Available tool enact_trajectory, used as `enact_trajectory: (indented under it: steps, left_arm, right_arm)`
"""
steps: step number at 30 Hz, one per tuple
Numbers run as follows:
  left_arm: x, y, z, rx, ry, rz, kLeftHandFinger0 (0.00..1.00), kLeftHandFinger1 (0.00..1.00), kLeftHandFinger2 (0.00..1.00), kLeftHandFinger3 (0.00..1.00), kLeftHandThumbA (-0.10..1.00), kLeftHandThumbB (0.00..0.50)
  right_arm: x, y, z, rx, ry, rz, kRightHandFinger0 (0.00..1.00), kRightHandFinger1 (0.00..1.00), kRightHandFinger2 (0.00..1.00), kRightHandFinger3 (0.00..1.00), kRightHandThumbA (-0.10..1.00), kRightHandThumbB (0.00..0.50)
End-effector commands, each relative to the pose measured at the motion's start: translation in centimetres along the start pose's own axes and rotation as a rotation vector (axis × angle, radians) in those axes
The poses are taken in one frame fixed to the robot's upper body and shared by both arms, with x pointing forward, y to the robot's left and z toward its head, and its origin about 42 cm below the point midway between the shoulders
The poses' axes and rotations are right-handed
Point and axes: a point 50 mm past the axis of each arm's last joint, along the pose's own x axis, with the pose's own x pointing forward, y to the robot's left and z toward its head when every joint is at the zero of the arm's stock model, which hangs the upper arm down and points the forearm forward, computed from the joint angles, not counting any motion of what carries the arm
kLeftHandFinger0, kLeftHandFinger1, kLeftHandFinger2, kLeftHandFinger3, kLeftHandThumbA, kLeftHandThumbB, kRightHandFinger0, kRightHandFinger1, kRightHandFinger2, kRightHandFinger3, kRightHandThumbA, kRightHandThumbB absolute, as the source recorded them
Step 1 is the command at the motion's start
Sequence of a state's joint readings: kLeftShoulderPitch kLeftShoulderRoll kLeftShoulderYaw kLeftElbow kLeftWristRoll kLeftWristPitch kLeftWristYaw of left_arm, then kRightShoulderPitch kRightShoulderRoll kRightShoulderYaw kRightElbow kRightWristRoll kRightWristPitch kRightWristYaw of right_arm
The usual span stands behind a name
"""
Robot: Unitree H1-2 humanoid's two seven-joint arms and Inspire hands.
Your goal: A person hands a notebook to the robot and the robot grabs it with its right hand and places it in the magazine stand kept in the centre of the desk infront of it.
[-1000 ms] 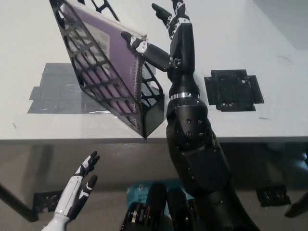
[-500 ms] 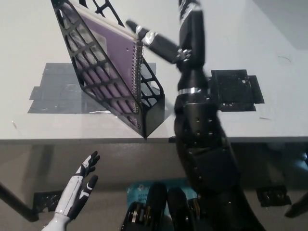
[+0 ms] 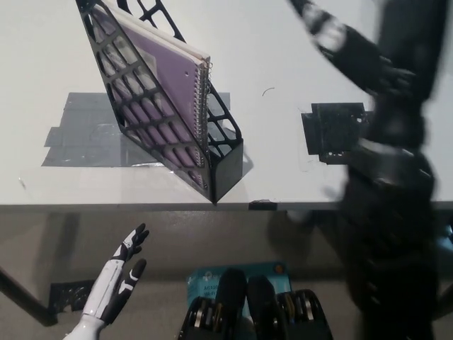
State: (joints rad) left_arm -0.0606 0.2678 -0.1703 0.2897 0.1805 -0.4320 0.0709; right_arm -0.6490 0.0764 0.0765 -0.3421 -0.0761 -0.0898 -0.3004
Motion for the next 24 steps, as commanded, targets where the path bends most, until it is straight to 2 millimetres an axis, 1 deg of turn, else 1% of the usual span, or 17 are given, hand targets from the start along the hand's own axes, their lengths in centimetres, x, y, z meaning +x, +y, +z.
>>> enact_trajectory:
  steps: [1,2,3,4,5,6,8,9,13,14,15,16,17,19,20,22,24]
  left_arm:
    - [-0.7,0.1,0.6,0.027,-0.051,-0.003,0.98,1.00,1.00,1.00,1.00,0.500]
    - [-0.7,0.1,0.6,0.026,-0.050,-0.003,0.98,1.00,1.00,1.00,1.00,0.500]
    - [-1.0,0.1,0.4,0.021,-0.043,-0.004,0.98,1.00,1.00,1.00,1.00,0.500]
    - [-1.1,0.1,0.3,0.021,-0.039,-0.006,0.99,1.00,1.00,1.00,1.00,0.500]
    - [-1.2,0.2,0.3,0.019,-0.036,-0.008,1.00,1.00,1.00,1.00,1.00,0.500]
    - [-1.4,0.3,0.2,0.015,-0.032,-0.013,1.00,1.00,1.00,1.00,1.00,0.500]
    - [-1.3,0.2,0.1,0.011,-0.030,-0.018,1.00,1.00,1.00,1.00,1.00,0.500]
    - [-1.1,0.0,0.1,0.005,-0.030,-0.015,1.00,1.00,1.00,1.00,1.00,0.500]
    - [-1.2,-0.2,0.0,-0.007,-0.022,-0.011,1.00,1.00,1.00,1.00,1.00,0.500]
    - [-1.2,-0.2,0.0,-0.006,-0.022,-0.013,1.00,1.00,1.00,1.00,1.00,0.500]
    - [-1.2,-0.3,-0.1,-0.005,-0.022,-0.013,1.00,1.00,1.00,1.00,1.00,0.500]
    - [-1.2,-0.3,-0.1,-0.005,-0.022,-0.014,1.00,1.00,1.00,1.00,1.00,0.500]
    - [-1.2,-0.2,-0.1,-0.006,-0.021,-0.014,1.00,1.00,1.00,1.00,1.00,0.500]
    - [-1.1,-0.2,-0.1,-0.014,-0.021,-0.011,1.00,1.00,1.00,1.00,1.00,0.500]
    - [-0.9,-0.1,-0.1,-0.022,-0.022,-0.007,1.00,1.00,1.00,1.00,1.00,0.500]
    - [-0.8,-0.1,-0.1,-0.025,-0.022,-0.002,1.00,1.00,1.00,1.00,1.00,0.500]
    - [-0.7,0.0,-0.1,-0.029,-0.020,0.009,1.00,1.00,1.00,1.00,1.00,0.500]
  right_arm:
    - [-2.9,-4.6,7.2,-0.020,-0.099,0.078,1.00,1.00,1.00,1.00,1.00,0.300]
    - [-3.4,-4.8,7.2,-0.025,-0.087,0.079,1.00,1.00,1.00,1.00,1.00,0.300]
    - [-4.5,-5.3,6.8,-0.031,-0.053,0.084,1.00,1.00,1.00,1.00,1.00,0.285]
    - [-5.8,-5.9,6.1,-0.041,-0.005,0.097,1.00,1.00,1.00,1.00,1.00,0.288]
    - [-7.3,-6.6,5.3,-0.048,0.060,0.110,1.00,1.00,1.00,1.00,1.00,0.268]
    - [-9.6,-7.6,4.3,-0.061,0.156,0.121,1.00,1.00,1.00,1.00,0.99,0.254]
    - [-11.1,-8.4,3.8,-0.069,0.236,0.115,1.00,1.00,1.00,1.00,0.96,0.246]
    - [-12.9,-9.1,2.6,-0.063,0.328,0.103,1.00,1.00,1.00,1.00,0.94,0.202]
    - [-15.7,-10.0,1.0,-0.062,0.436,0.109,1.00,1.00,1.00,1.00,0.94,0.161]
    - [-17.1,-10.4,0.1,-0.058,0.496,0.116,1.00,1.00,1.00,1.00,0.94,0.160]
    - [-18.6,-10.8,-0.6,-0.058,0.567,0.121,1.00,1.00,1.00,1.00,0.93,0.133]
    - [-19.3,-10.9,-0.8,-0.060,0.600,0.129,1.00,1.00,1.00,1.00,0.93,0.120]
    - [-20.0,-11.0,-1.1,-0.062,0.630,0.139,1.00,1.00,1.00,1.00,0.79,0.049]
    - [-21.9,-11.2,-1.6,-0.056,0.723,0.161,1.00,1.00,1.00,1.00,0.91,0.094]
    - [-23.3,-11.2,-1.9,-0.053,0.785,0.170,1.00,1.00,1.00,1.00,0.91,0.122]
    - [-24.0,-11.2,-2.2,-0.050,0.808,0.171,1.00,1.00,1.00,1.00,0.89,0.116]
    - [-25.1,-11.1,-2.9,-0.056,0.834,0.190,1.00,1.00,1.00,1.00,0.86,0.082]
